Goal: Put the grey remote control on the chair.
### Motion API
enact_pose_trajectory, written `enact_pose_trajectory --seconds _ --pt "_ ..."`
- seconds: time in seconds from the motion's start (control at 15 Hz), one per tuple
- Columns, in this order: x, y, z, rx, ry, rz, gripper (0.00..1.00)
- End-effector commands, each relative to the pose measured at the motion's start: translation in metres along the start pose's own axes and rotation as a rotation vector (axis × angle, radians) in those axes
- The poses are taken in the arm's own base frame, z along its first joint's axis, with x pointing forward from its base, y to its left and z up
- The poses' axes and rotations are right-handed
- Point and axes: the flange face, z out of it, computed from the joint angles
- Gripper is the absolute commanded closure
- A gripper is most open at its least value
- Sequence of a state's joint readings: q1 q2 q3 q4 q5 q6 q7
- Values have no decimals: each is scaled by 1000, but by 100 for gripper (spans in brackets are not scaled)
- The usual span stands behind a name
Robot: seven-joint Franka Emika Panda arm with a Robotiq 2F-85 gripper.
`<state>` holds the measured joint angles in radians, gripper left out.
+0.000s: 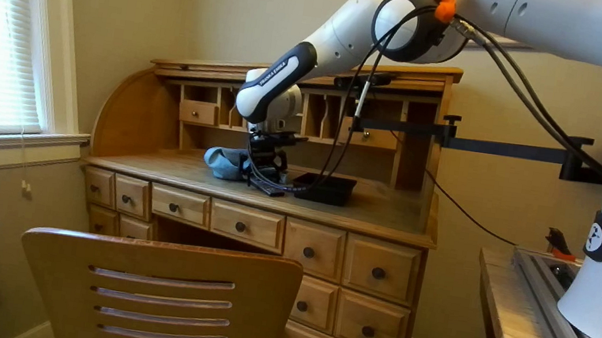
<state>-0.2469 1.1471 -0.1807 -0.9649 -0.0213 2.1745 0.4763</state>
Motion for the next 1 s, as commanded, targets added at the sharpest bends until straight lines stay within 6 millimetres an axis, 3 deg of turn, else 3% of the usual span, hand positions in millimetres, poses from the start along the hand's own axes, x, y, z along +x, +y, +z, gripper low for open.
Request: enact_pose_trajectory --seconds 0.0,0.27,0.33,0.4,0.73,0.93 --pt "1 3 14 13 13 18 0" --pt "-1 1 25 27 26 16 0" --pt "-1 0 26 29 28 13 25" --pt "-1 -1 26 31 31 12 28" --pt "2 2 22 26 42 13 62" --pt "2 -6 12 33 52 -3 64"
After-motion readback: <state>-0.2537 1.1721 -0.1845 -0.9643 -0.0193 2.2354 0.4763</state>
